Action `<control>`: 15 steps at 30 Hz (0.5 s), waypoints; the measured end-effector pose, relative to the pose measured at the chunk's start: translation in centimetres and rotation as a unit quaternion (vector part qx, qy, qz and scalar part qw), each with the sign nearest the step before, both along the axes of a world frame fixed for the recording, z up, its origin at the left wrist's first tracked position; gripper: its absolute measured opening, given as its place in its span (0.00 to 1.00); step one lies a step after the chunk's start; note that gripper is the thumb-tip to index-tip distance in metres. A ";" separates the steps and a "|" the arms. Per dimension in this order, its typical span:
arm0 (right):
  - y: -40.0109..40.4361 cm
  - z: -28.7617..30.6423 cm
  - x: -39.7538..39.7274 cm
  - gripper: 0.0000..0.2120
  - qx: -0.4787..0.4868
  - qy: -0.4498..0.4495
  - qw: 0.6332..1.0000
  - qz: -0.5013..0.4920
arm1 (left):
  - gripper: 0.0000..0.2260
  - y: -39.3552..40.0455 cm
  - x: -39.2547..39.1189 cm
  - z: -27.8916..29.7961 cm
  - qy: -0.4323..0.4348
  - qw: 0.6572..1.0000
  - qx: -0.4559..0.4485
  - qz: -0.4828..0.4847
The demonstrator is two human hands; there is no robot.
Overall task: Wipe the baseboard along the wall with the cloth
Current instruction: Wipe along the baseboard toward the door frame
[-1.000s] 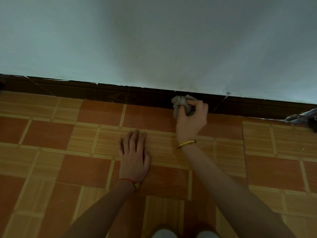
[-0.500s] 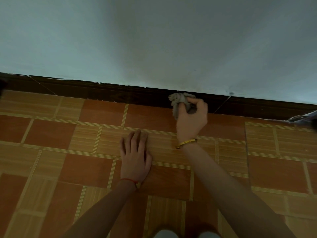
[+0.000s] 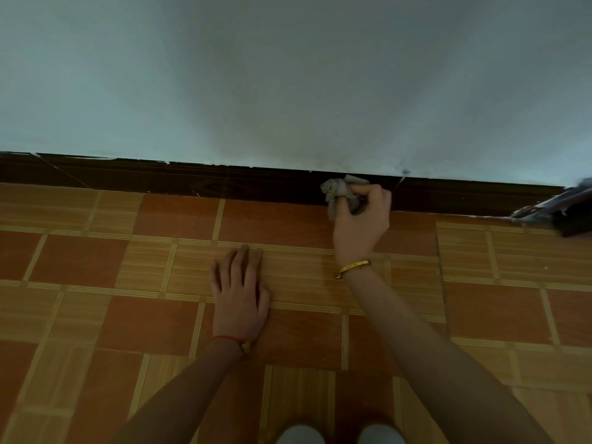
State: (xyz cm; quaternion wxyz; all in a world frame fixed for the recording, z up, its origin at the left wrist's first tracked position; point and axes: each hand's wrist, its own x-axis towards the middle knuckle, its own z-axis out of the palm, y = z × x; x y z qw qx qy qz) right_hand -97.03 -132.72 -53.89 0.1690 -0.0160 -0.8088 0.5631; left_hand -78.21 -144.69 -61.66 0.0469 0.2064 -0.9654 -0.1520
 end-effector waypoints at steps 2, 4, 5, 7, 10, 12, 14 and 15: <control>0.1 -0.2 -0.2 0.08 0.016 0.009 1.000 0.017 | 0.25 0.0 0.0 0.0 0.004 1.000 -0.005 0.000; 1.1 -0.3 -0.6 0.08 0.022 0.011 1.000 0.011 | 0.25 0.1 0.0 0.0 0.005 1.000 -0.010 -0.002; 1.8 -0.4 -0.8 0.08 0.027 0.012 1.000 0.003 | 0.25 0.1 0.0 0.0 0.004 1.000 -0.011 -0.002; 3.5 -0.4 -1.3 0.08 0.041 0.017 0.999 -0.022 | 0.25 0.1 0.0 0.0 0.004 1.000 -0.008 -0.002; 6.5 -0.4 -2.6 0.09 0.039 0.008 0.996 -0.084 | 0.25 0.2 0.1 0.0 0.003 1.000 -0.006 0.000; 8.4 -0.2 -3.5 0.10 0.028 -0.007 0.991 -0.128 | 0.25 0.2 0.0 0.0 -0.002 1.000 -0.008 0.001; 9.4 -0.2 -4.0 0.11 0.032 -0.012 0.990 -0.139 | 0.25 0.2 0.0 0.0 0.000 1.000 -0.007 0.004; 9.4 -0.2 -3.9 0.11 0.032 -0.011 0.991 -0.129 | 0.25 0.2 0.0 0.0 0.003 1.000 -0.005 0.006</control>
